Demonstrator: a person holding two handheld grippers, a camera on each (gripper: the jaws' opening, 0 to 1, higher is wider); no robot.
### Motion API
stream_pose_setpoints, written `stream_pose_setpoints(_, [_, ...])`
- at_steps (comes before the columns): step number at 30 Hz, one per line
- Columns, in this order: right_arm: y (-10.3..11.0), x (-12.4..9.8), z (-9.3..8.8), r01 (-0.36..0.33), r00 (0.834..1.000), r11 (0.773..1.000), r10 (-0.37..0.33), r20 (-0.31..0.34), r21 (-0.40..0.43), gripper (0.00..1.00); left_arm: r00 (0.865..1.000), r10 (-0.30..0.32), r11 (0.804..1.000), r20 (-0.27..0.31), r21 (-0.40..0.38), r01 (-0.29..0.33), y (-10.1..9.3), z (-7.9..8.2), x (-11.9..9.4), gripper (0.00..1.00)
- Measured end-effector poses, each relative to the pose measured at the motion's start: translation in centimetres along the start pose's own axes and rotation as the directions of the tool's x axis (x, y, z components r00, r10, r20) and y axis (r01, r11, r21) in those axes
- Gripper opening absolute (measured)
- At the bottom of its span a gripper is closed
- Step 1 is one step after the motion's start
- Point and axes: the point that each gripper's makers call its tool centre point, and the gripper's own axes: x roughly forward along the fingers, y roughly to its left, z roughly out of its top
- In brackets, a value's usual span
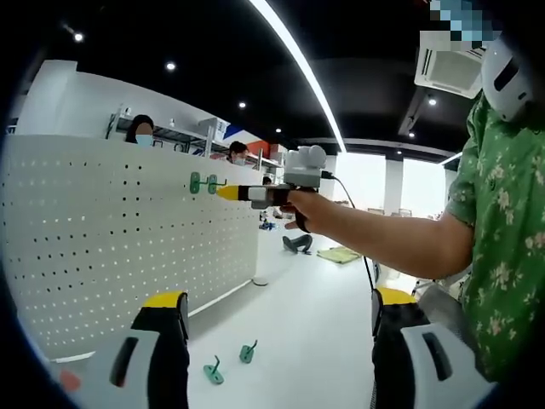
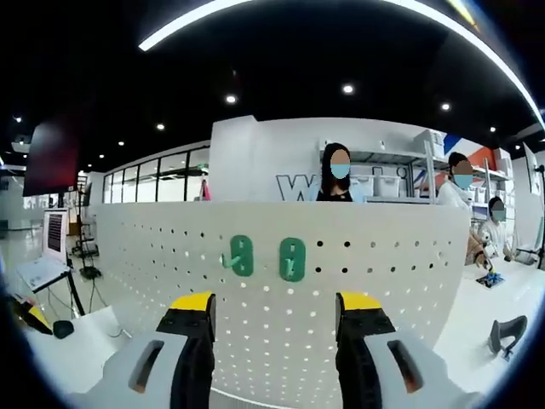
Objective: Insert the hook assembly into the mounting plate slot until the hook locks in place.
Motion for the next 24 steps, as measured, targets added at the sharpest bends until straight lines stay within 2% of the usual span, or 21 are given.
stream_pose_setpoints(8, [1.0, -0.7, -0.4, -0.046, 0.999, 0.999, 0.047, -0.002, 0.018, 0.69, 1.0, 0.001, 1.0, -0.005, 0.0, -0.001, -0.1, 0.0, 0.0, 0.91])
stream_pose_setpoints(19, [2.0, -2.1, -0.7, -0.092, 0.996, 0.996, 0.093, -0.007, 0.012, 0.7, 1.0, -0.003, 1.0, -0.01, -0.001, 0.003, -0.6, -0.1, 0.0, 0.91])
stream_pose_setpoints(24, [2.4, -2.8, -0.8, -0.115, 0.993, 0.992, 0.115, -0.003, 0.046, 0.71, 1.0, 0.0, 1.0, -0.011, 0.001, 0.0, -0.7, 0.0, -0.1, 0.91])
